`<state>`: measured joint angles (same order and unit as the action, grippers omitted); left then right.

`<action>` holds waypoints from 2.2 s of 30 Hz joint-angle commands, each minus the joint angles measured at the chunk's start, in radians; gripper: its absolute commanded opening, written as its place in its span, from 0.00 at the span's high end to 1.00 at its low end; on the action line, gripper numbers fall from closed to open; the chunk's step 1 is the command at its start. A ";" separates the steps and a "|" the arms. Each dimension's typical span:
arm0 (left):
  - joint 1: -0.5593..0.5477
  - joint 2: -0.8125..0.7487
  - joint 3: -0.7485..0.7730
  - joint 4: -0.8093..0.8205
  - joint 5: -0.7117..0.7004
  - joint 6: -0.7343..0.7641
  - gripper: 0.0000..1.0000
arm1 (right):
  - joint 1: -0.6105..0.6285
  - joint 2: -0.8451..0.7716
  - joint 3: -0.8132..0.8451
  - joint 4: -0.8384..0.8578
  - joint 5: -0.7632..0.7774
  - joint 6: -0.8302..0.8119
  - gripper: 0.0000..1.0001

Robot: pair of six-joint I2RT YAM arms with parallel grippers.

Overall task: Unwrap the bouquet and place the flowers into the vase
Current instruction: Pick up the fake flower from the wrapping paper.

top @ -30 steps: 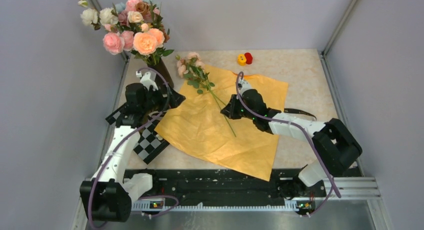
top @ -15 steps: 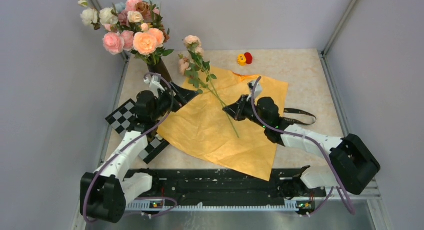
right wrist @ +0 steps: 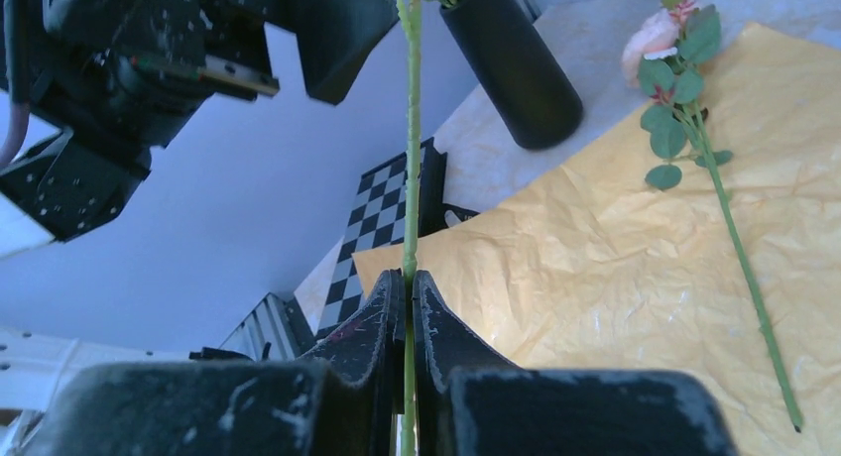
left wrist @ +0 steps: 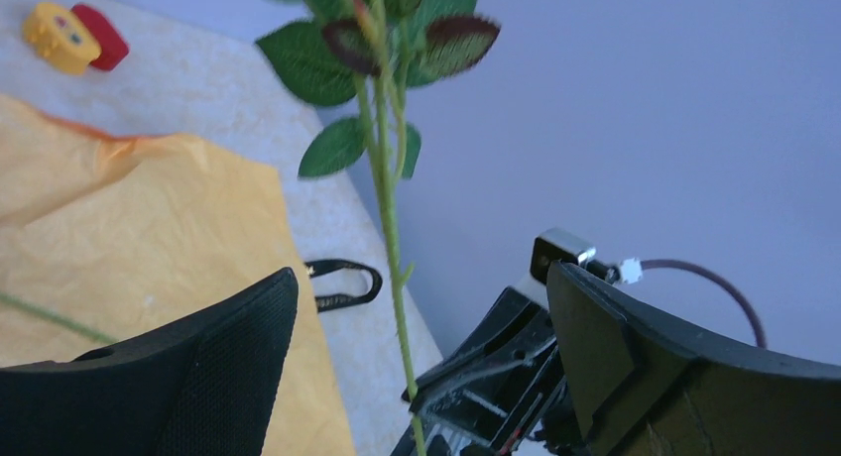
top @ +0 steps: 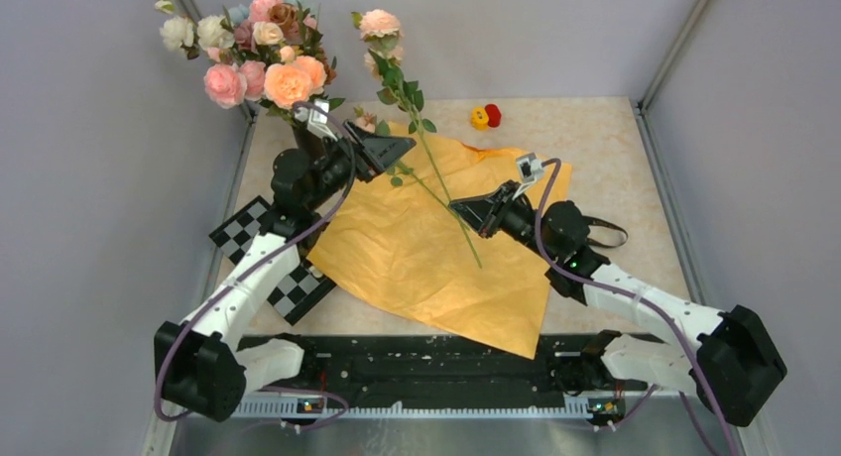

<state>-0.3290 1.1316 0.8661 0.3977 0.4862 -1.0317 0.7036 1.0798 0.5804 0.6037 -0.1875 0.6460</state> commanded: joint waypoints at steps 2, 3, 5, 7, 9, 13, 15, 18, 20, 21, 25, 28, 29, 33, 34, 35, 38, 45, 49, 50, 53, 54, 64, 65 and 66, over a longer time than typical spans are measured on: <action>-0.005 0.071 0.117 0.137 0.029 -0.053 0.01 | -0.006 -0.045 0.031 0.085 -0.090 -0.039 1.00; -0.007 0.080 0.125 0.149 0.029 -0.059 0.01 | -0.006 -0.048 0.032 0.084 -0.102 -0.039 1.00; -0.008 0.102 0.149 0.152 0.035 -0.064 0.01 | -0.006 -0.053 0.030 0.103 -0.125 -0.037 1.00; -0.011 0.118 0.160 0.148 0.040 -0.069 0.03 | -0.006 -0.058 0.025 0.125 -0.146 -0.031 1.00; -0.015 0.123 0.159 0.142 0.037 -0.067 0.05 | -0.006 -0.061 0.024 0.135 -0.158 -0.027 1.00; -0.019 0.113 0.154 0.117 0.019 -0.049 0.12 | -0.006 -0.064 0.027 0.134 -0.174 -0.030 1.00; -0.018 0.106 0.154 0.108 0.008 -0.039 0.18 | -0.006 -0.062 0.027 0.133 -0.180 -0.032 1.00; -0.019 0.094 0.165 0.084 -0.002 -0.018 0.27 | -0.006 -0.056 0.032 0.127 -0.193 -0.035 1.00; -0.019 0.090 0.182 0.055 -0.008 0.002 0.35 | -0.006 -0.051 0.035 0.119 -0.203 -0.038 1.00; -0.019 0.088 0.190 0.036 -0.012 0.014 0.40 | -0.005 -0.048 0.036 0.115 -0.205 -0.040 1.00; -0.020 0.086 0.214 0.003 -0.007 0.044 0.56 | -0.006 -0.044 0.037 0.106 -0.211 -0.043 1.00; -0.019 0.085 0.225 -0.016 0.003 0.065 0.67 | -0.006 -0.044 0.042 0.086 -0.206 -0.056 1.00; -0.018 0.083 0.229 -0.024 0.007 0.072 0.72 | -0.006 -0.044 0.044 0.080 -0.204 -0.061 1.00; -0.020 0.086 0.248 -0.060 0.019 0.100 0.91 | -0.004 -0.044 0.051 0.056 -0.195 -0.076 1.00; -0.020 0.086 0.252 -0.064 0.023 0.103 0.95 | -0.004 -0.046 0.053 0.053 -0.192 -0.078 1.00; -0.020 0.088 0.256 -0.066 0.029 0.108 0.99 | -0.003 -0.046 0.055 0.047 -0.190 -0.080 1.00; -0.020 0.097 0.289 -0.103 0.057 0.149 1.00 | -0.004 -0.044 0.065 0.024 -0.183 -0.085 1.00; -0.014 0.087 0.420 -0.342 0.093 0.436 1.00 | -0.004 -0.060 0.116 -0.149 -0.060 -0.136 0.66; 0.015 0.099 0.569 -0.612 0.144 0.689 1.00 | -0.008 -0.064 0.151 -0.289 0.086 -0.125 0.39; 0.027 0.090 0.588 -0.649 0.133 0.733 1.00 | -0.010 -0.066 0.150 -0.301 0.102 -0.124 0.35; 0.082 0.011 0.563 -0.641 0.076 0.798 1.00 | -0.020 -0.073 0.140 -0.323 0.131 -0.131 0.27; 0.108 -0.013 0.545 -0.621 0.075 0.827 1.00 | -0.026 -0.076 0.136 -0.332 0.144 -0.135 0.26; 0.482 -0.076 0.535 -0.598 0.221 0.880 1.00 | -0.202 -0.109 0.067 -0.398 0.208 -0.110 0.18; 0.503 -0.082 0.532 -0.595 0.218 0.889 1.00 | -0.228 -0.112 0.060 -0.397 0.195 -0.110 0.17; 0.521 -0.089 0.529 -0.591 0.212 0.896 1.00 | -0.257 -0.114 0.056 -0.399 0.191 -0.110 0.17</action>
<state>0.1307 1.0828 1.3998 -0.2371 0.6621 -0.1986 0.5365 1.0008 0.6601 0.1932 0.0154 0.5282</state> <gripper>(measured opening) 0.177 0.821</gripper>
